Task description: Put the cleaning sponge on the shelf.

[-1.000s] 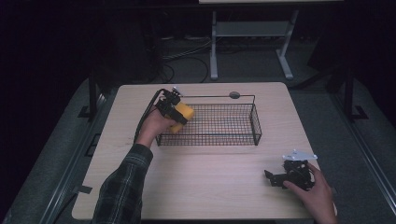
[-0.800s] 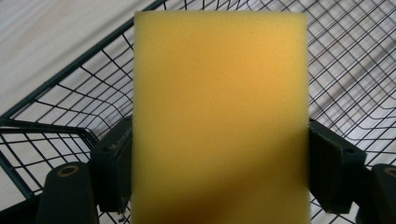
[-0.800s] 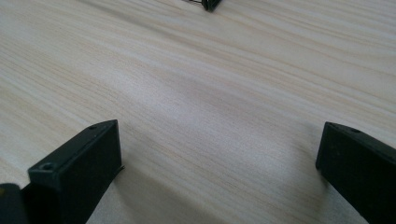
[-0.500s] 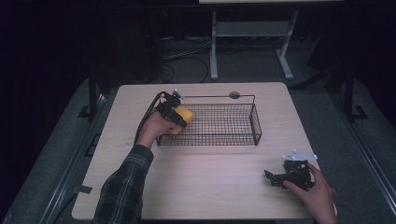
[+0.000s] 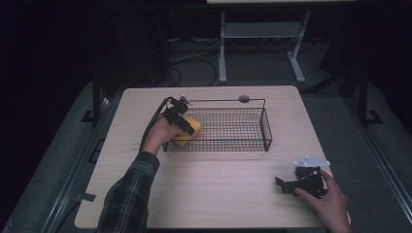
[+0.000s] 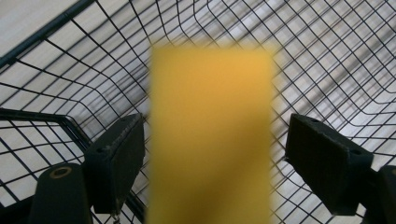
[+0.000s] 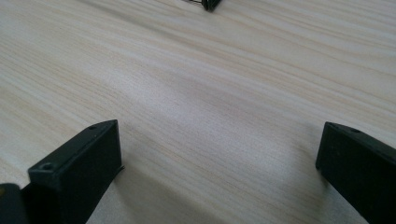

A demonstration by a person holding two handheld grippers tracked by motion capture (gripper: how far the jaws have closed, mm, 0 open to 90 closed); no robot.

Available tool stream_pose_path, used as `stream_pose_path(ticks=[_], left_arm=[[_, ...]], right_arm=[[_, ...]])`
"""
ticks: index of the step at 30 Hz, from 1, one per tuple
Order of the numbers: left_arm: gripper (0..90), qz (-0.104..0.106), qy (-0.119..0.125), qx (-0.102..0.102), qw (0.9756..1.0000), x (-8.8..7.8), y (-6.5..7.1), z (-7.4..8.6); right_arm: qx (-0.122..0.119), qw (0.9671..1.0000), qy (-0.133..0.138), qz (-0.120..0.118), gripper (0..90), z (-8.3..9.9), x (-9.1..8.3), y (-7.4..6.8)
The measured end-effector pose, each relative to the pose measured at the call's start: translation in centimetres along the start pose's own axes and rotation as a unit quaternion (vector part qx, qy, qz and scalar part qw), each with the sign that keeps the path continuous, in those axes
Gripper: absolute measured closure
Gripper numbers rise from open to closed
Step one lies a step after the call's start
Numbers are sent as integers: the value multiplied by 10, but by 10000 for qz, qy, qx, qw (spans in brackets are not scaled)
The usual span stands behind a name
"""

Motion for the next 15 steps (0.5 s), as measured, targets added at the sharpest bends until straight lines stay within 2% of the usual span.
stream_pose_path(ticks=[9, 15], left_arm=[[192, -7, 42, -9, 10000, -3, 0, 0], [192, 9, 159, -43, 9999, -10, 0, -1]], right_arm=[[0, 10000, 5, 0, 0, 0, 0, 0], [0, 10000, 5, -1, 0, 0, 0, 0]])
Point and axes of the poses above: each handheld gripper's, and its own axes: x roughly forward along the jaws, z roughly out of its underside, y roughly to its right, the point moved 9 cm from there along x, roughly forward along the jaws, and after that the axes turned 5 degrees about -y, right-handed, at the moved point
